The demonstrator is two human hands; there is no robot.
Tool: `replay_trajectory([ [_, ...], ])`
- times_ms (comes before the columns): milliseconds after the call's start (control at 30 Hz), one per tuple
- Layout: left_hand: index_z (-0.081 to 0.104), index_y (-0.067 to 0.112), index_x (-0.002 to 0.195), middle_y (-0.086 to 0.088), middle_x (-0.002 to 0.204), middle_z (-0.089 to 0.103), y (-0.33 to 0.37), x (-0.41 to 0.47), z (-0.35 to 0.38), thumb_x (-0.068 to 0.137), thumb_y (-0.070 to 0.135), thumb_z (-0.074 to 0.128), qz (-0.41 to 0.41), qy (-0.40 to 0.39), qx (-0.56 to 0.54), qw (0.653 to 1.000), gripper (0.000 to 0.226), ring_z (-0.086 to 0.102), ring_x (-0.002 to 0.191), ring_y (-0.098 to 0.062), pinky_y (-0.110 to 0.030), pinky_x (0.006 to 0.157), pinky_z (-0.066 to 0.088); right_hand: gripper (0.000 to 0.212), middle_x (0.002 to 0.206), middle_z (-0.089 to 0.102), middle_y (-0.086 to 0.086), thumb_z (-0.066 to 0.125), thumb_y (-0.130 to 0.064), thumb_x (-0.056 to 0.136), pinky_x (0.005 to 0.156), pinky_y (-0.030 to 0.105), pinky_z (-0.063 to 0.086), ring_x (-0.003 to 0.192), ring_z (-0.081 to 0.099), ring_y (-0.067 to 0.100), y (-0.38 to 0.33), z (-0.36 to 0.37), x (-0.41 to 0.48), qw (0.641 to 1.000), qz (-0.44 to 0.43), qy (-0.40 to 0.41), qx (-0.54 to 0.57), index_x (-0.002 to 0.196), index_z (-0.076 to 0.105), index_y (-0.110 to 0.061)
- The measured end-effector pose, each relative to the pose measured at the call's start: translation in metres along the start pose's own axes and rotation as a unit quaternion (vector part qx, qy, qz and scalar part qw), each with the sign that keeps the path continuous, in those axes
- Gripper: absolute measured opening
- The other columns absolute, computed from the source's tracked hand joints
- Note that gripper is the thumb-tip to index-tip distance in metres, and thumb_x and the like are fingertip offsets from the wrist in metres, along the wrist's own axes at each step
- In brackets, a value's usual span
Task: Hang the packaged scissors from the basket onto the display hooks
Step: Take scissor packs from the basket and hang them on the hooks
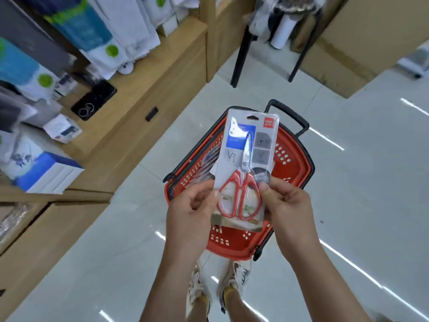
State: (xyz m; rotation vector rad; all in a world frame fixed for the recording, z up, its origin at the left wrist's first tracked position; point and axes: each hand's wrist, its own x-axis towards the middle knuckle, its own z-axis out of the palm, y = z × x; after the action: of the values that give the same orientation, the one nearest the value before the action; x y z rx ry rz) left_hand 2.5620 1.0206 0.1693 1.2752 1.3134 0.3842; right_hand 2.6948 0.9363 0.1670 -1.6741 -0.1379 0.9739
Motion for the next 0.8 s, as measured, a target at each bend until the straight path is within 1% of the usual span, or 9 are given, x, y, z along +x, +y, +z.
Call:
replay_trajectory([
  [133, 0.073, 0.025, 0.093, 0.012, 0.081, 0.075, 0.047, -0.043, -0.030, 0.096, 0.019, 0.059, 0.007, -0.002, -0.039, 0.999, 0.015, 0.068, 0.073, -0.001, -0.013, 0.062, 0.047, 0.018, 0.074, 0.076, 0.008, 0.060, -0.010, 0.095, 0.057, 0.028, 0.057, 0.065, 0.072, 0.018, -0.061, 0.007, -0.036, 0.998, -0.036, -0.039, -0.038, 0.087, 0.077, -0.011],
  [267, 0.070, 0.019, 0.087, 0.018, 0.057, 0.063, 0.089, -0.081, -0.063, 0.098, 0.021, 0.056, 0.033, -0.002, -0.043, 0.999, 0.018, 0.053, 0.051, 0.006, -0.010, 0.052, 0.038, 0.023, 0.070, 0.075, 0.003, 0.061, -0.017, 0.096, 0.062, 0.028, 0.057, 0.063, 0.070, 0.014, -0.115, 0.027, -0.064, 0.988, -0.099, -0.066, -0.095, 0.079, 0.077, -0.014],
  [333, 0.067, 0.020, 0.079, 0.018, 0.052, 0.059, 0.109, -0.097, -0.085, 0.098, 0.024, 0.055, 0.045, -0.006, -0.034, 0.998, 0.022, 0.050, 0.049, 0.004, -0.011, 0.052, 0.037, 0.026, 0.064, 0.073, -0.001, 0.061, -0.020, 0.096, 0.057, 0.021, 0.051, 0.057, 0.065, 0.008, -0.139, 0.041, -0.078, 0.982, -0.128, -0.084, -0.113, 0.076, 0.075, -0.011],
  [400, 0.069, 0.021, 0.082, 0.017, 0.056, 0.061, 0.130, -0.109, -0.113, 0.096, 0.023, 0.058, 0.067, 0.010, -0.046, 0.997, 0.017, 0.051, 0.053, 0.003, -0.012, 0.054, 0.040, 0.029, 0.062, 0.071, -0.002, 0.061, -0.023, 0.096, 0.054, 0.018, 0.048, 0.055, 0.063, 0.006, -0.162, 0.058, -0.094, 0.973, -0.155, -0.109, -0.130, 0.073, 0.074, -0.010],
  [500, 0.069, 0.023, 0.100, 0.015, 0.058, 0.062, 0.168, -0.115, -0.165, 0.096, 0.015, 0.058, 0.092, 0.047, -0.108, 0.989, 0.015, 0.051, 0.053, 0.002, -0.009, 0.052, 0.039, 0.035, 0.058, 0.066, -0.003, 0.061, -0.033, 0.092, 0.054, 0.024, 0.046, 0.054, 0.059, 0.009, -0.195, 0.088, -0.120, 0.956, -0.190, -0.159, -0.159, 0.070, 0.070, -0.008],
  [600, 0.073, 0.029, 0.093, 0.001, 0.063, 0.064, 0.202, -0.116, -0.219, 0.097, 0.015, 0.059, 0.133, 0.074, -0.135, 0.979, 0.021, 0.049, 0.055, -0.008, -0.019, 0.052, 0.041, 0.043, 0.058, 0.063, 0.001, 0.058, -0.044, 0.086, 0.053, 0.036, 0.044, 0.057, 0.056, 0.014, -0.224, 0.130, -0.145, 0.940, -0.219, -0.197, -0.171, 0.071, 0.069, -0.005],
  [633, 0.073, 0.029, 0.089, 0.000, 0.062, 0.063, 0.210, -0.117, -0.236, 0.097, 0.014, 0.059, 0.144, 0.084, -0.136, 0.977, 0.022, 0.047, 0.052, -0.008, -0.019, 0.048, 0.039, 0.042, 0.060, 0.066, 0.002, 0.059, -0.044, 0.085, 0.054, 0.036, 0.046, 0.058, 0.057, 0.014, -0.233, 0.145, -0.152, 0.940, -0.218, -0.211, -0.157, 0.073, 0.071, -0.005],
  [700, 0.070, 0.023, 0.088, 0.005, 0.061, 0.062, 0.226, -0.119, -0.268, 0.097, 0.014, 0.057, 0.164, 0.108, -0.128, 0.972, 0.019, 0.041, 0.045, -0.007, -0.018, 0.043, 0.034, 0.036, 0.062, 0.069, -0.002, 0.059, -0.040, 0.085, 0.055, 0.026, 0.047, 0.057, 0.060, 0.009, -0.253, 0.176, -0.166, 0.938, -0.214, -0.244, -0.121, 0.074, 0.074, -0.009],
  [800, 0.068, 0.017, 0.092, 0.005, 0.062, 0.064, 0.245, -0.123, -0.311, 0.098, 0.014, 0.056, 0.185, 0.140, -0.135, 0.963, 0.014, 0.040, 0.044, -0.008, -0.018, 0.042, 0.034, 0.023, 0.065, 0.071, -0.006, 0.060, -0.021, 0.092, 0.059, 0.013, 0.047, 0.059, 0.062, 0.002, -0.281, 0.217, -0.181, 0.929, -0.232, -0.280, -0.072, 0.081, 0.077, -0.009],
])
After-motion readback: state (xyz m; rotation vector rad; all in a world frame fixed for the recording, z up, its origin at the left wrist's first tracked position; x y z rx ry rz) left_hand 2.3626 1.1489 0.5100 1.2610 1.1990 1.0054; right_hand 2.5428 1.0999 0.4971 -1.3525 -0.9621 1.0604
